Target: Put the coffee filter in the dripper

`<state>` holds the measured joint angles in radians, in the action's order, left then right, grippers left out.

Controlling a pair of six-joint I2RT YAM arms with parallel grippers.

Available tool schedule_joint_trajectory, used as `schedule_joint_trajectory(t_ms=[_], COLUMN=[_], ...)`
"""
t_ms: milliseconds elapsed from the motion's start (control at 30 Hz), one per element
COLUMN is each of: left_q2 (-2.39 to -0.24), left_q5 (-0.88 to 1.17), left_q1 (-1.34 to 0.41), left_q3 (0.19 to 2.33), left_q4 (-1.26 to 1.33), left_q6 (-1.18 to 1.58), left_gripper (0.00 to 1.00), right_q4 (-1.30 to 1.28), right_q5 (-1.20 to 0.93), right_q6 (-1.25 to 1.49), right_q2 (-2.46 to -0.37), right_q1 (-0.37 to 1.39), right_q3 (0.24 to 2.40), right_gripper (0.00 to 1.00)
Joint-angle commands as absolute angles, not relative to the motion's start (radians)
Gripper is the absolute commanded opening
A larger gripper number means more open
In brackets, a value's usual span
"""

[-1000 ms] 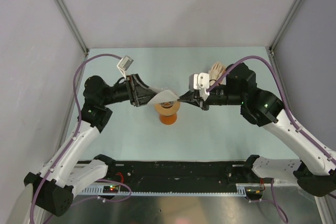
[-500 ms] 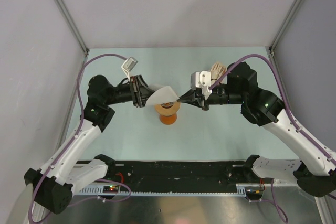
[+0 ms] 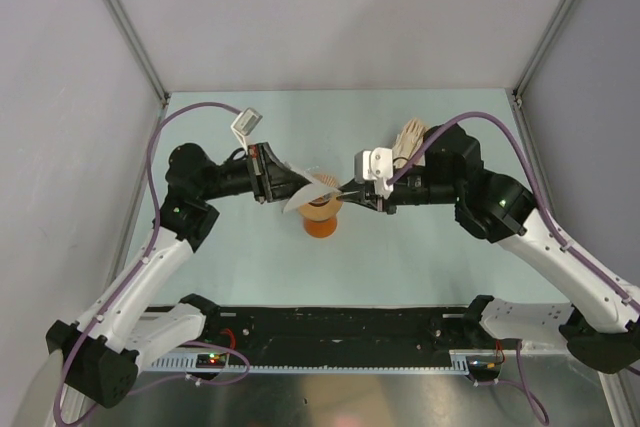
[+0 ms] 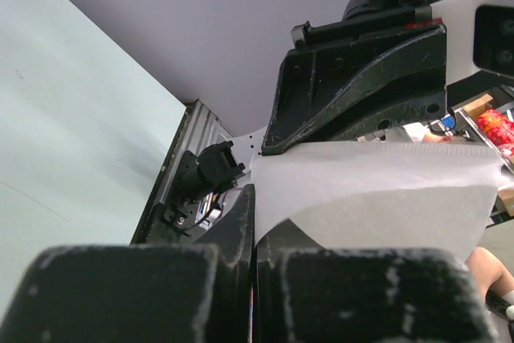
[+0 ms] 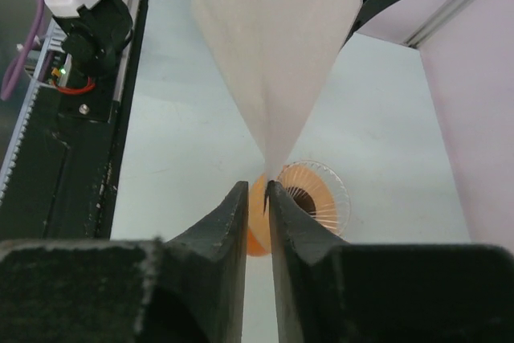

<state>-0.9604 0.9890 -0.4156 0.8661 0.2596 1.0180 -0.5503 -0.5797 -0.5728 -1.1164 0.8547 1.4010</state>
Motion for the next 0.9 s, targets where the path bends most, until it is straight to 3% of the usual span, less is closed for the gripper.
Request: schedule_joint_trajectory(t_ms=[0, 133, 367, 700, 867], left_q2=[-0.959, -0.958, -0.969, -0.889, -0.847], left_q5=[0.971, 0.967, 0.89, 0.472, 0.195], left_q1=[-0.403, -0.397, -0.382, -0.38, -0.393], left_q3=[0.914, 0.939, 1.04, 1.139, 1.19], left_q4=[0.268, 0.147, -0.228, -0.499, -0.503], left_q6=[0.978, 0.86, 0.518, 0.183, 0.115], left_gripper=[0.0, 0.0, 0.0, 0.0, 0.0], right_q4=[-0.578, -0.638, -0.708, -0.599, -0.572], right_q5=[-0.536, -0.555, -0.456, -0.22, -0.17], right_q6=[-0.603, -0.559, -0.434, -0.167, -0.102], right_q2=[-1.101, -1.083, -0.98, -0.841, -0.91], right_q1=[0.855, 0.811, 0.785, 0.739, 0.668], right_q3=[1.407, 1.458, 1.506, 1.457, 1.489], right_gripper=[0.3, 0.5, 0.67, 0.83, 0.8])
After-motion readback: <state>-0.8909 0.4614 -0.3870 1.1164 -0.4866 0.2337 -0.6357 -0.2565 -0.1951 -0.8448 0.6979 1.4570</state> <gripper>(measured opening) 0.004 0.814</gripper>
